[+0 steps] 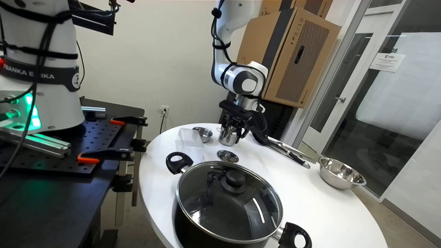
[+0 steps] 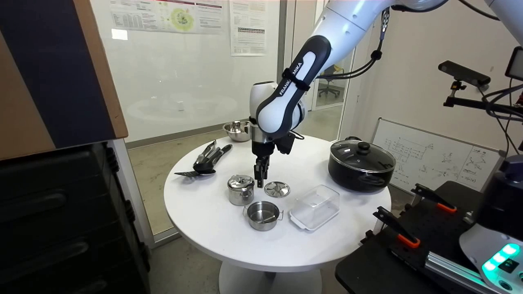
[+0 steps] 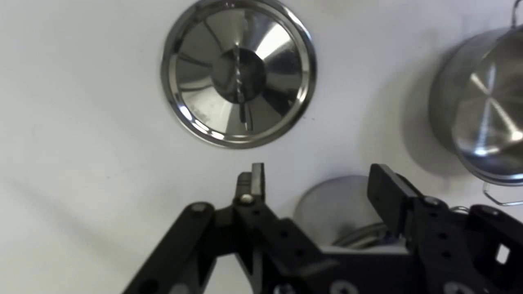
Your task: Take the lid off of the silver pot next to the clear bowl and put it on the table
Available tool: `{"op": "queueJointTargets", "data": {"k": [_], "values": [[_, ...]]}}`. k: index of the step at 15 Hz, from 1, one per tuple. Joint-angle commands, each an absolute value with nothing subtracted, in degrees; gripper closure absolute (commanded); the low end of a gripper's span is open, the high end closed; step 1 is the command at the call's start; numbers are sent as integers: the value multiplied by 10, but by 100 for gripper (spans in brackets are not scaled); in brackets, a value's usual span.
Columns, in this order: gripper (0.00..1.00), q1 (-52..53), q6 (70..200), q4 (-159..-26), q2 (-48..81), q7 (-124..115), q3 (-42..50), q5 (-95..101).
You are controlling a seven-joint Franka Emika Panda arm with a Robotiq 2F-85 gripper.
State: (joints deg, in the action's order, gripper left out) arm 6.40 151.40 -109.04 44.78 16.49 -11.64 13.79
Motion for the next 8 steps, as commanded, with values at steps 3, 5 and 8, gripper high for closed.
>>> {"op": "queueJointTargets", "data": {"k": [3,5,8], "values": [[0,90,1538,-1209,330,188,-145,146],[0,95,1528,-1171,363,185,-140,135],[0,108,1528,-1202,330,184,-144,136]]}}
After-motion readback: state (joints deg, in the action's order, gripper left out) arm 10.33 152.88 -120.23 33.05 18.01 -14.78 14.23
